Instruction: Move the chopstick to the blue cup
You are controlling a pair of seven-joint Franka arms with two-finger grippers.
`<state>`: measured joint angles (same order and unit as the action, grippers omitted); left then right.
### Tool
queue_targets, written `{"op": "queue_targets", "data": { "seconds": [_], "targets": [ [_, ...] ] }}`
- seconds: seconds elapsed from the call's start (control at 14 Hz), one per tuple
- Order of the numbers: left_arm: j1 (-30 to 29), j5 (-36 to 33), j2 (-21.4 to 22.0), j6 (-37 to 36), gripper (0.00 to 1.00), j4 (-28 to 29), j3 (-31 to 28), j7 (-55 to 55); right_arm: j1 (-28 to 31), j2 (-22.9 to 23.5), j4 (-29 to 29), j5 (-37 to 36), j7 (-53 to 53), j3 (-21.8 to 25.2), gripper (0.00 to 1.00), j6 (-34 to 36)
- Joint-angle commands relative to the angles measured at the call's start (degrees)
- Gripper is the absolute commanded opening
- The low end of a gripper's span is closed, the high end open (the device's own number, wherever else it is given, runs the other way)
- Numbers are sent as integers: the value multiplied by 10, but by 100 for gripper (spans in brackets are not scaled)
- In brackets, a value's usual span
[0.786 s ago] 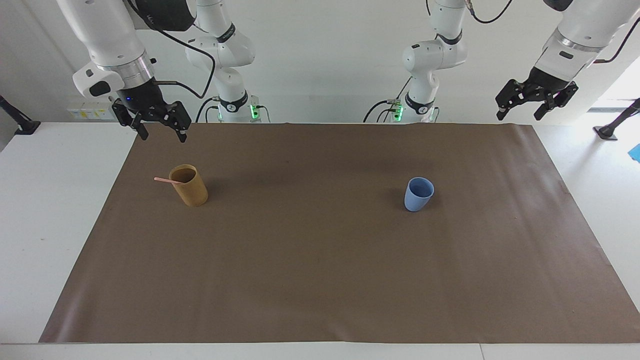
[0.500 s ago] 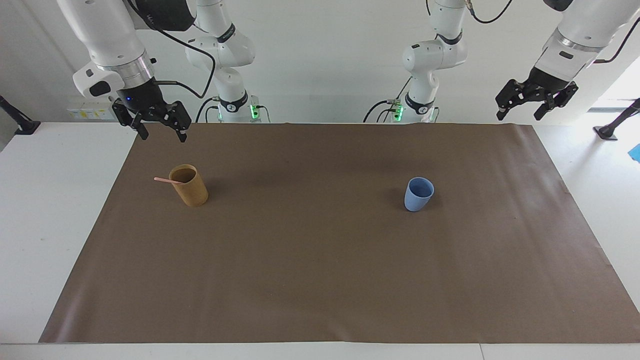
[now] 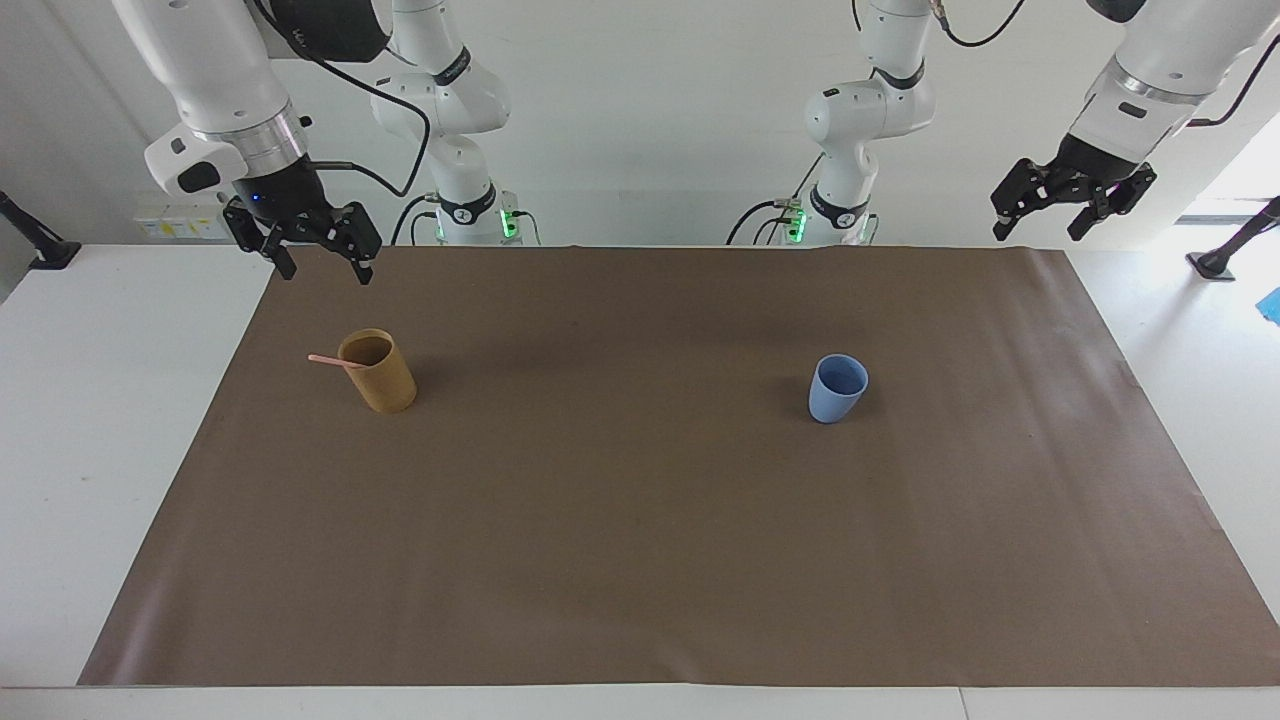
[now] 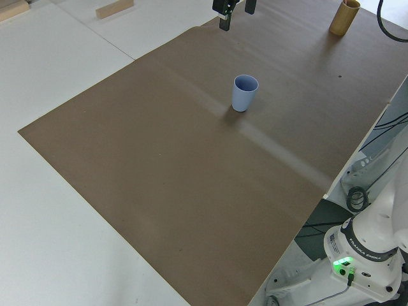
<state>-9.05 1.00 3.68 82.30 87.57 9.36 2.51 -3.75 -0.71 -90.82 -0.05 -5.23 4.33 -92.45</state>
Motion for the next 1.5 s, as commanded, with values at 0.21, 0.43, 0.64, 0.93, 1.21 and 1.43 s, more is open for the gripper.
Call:
{"op": "queue_targets", "data": {
  "seconds": [0.21, 0.43, 0.64, 0.93, 1.21, 1.43],
  "targets": [
    [10, 1, 6, -3, 100, 9, 0, -7, 6, -6, -4, 12, -6, -3, 100, 0],
    [34, 1, 7, -4, 100, 11, 2, -1, 5, -6, -4, 12, -6, -3, 100, 0],
    [42, 1, 9, 0, 100, 23, 2, 0, 5, -6, -4, 12, -6, -5, 100, 1],
    [44, 14, 15, 38, 100, 85, 2, -15, 6, -6, -4, 12, -6, -3, 100, 0],
    [58, 34, 20, 139, 100, 186, 3, -58, 5, -6, -4, 12, -6, -2, 100, 0],
    [75, 50, 11, 221, 100, 229, 3, -114, 6, -6, -4, 12, -6, -2, 100, 1]
  ]
}}
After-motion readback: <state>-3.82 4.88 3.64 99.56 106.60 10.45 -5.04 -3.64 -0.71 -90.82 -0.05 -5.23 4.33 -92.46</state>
